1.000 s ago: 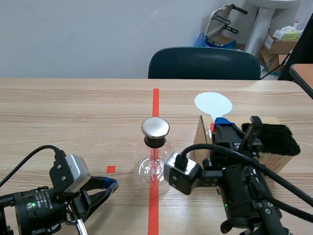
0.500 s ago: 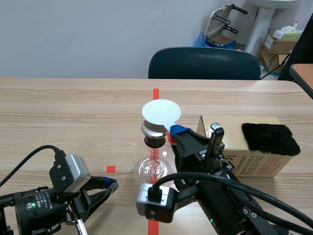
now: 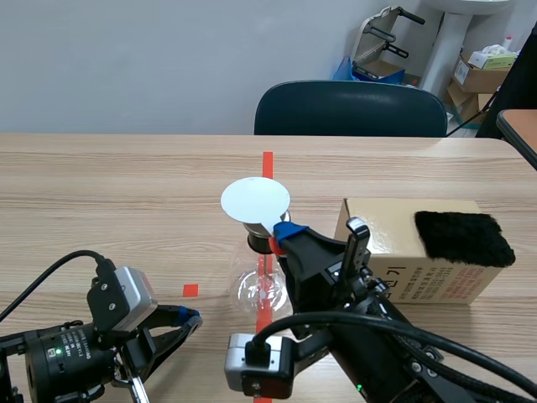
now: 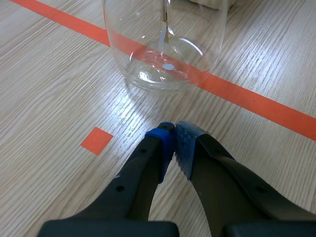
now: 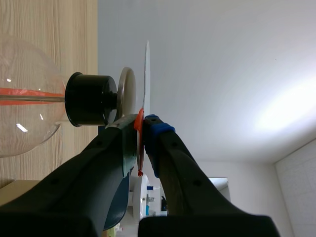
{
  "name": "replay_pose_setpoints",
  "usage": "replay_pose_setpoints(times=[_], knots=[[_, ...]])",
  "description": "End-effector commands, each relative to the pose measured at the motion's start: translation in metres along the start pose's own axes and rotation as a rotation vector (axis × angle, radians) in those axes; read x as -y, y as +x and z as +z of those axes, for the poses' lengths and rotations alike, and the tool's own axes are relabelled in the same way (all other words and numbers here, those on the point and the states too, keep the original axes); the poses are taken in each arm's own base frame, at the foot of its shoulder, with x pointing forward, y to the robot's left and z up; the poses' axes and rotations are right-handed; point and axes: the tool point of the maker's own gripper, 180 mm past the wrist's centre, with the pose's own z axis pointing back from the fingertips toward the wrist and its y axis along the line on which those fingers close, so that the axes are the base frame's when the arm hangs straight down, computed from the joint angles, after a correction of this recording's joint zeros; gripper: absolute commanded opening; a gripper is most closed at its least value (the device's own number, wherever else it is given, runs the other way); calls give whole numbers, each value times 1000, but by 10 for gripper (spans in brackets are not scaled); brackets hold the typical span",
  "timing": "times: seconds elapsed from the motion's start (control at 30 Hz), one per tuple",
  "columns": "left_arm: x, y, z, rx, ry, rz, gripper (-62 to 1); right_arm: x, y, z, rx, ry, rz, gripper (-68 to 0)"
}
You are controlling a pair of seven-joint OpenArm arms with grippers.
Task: Do the electroscope experiment
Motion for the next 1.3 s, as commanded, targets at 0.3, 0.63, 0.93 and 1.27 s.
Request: replay_pose_setpoints(times=[0.3, 0.63, 0.93, 1.27], knots=[[-4, 15, -4, 50, 6, -8, -569, 8, -8, -1, -15, -27, 26, -671], [-2, 14, -4, 47, 4, -3, -569, 9, -35, 1, -168, -29, 24, -671], [0, 13, -3, 45, 2, 0, -569, 9, -79, 15, -425, -32, 20, -671], [0, 13, -3, 44, 2, 0, -569, 10, -113, 35, -644, -34, 16, -671]])
